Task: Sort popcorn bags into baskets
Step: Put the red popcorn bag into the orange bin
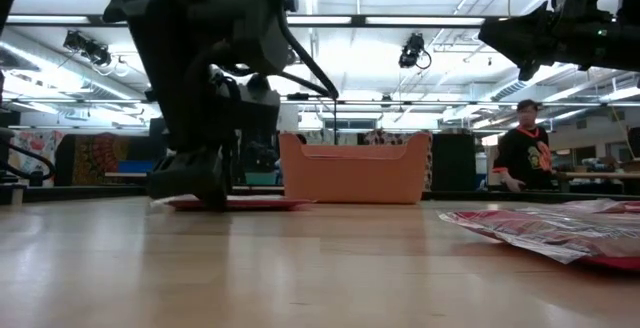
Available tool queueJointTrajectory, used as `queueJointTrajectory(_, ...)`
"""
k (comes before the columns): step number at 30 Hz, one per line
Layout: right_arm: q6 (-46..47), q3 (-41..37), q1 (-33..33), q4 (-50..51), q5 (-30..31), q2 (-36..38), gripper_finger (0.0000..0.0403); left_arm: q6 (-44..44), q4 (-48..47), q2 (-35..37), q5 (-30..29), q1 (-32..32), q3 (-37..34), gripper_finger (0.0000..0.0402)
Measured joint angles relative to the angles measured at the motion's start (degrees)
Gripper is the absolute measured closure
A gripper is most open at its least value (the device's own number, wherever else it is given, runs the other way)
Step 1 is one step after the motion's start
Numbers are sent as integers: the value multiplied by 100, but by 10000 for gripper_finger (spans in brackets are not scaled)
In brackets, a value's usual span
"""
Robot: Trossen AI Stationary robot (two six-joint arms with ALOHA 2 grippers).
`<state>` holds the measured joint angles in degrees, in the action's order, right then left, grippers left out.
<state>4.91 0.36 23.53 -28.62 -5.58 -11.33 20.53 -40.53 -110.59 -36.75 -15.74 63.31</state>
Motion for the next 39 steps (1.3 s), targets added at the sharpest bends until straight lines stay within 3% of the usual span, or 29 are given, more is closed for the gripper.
queueJointTrajectory(13, 0, 0, -2, 0, -3, -1, 306, -15, -154, -179, -257, 9, 14, 242)
queueJointTrajectory(20, 0, 0, 0, 2, -4, -2, 306, 164, -149, -310, -157, 7, 17, 291)
queueJointTrajectory(28, -2, 0, 0, -2, -4, -2, 306, 401, -142, -332, -36, 14, 13, 391)
queueJointTrajectory(39, 0, 0, 0, -2, -2, -2, 306, -42, -534, -345, 314, 23, 570, 398)
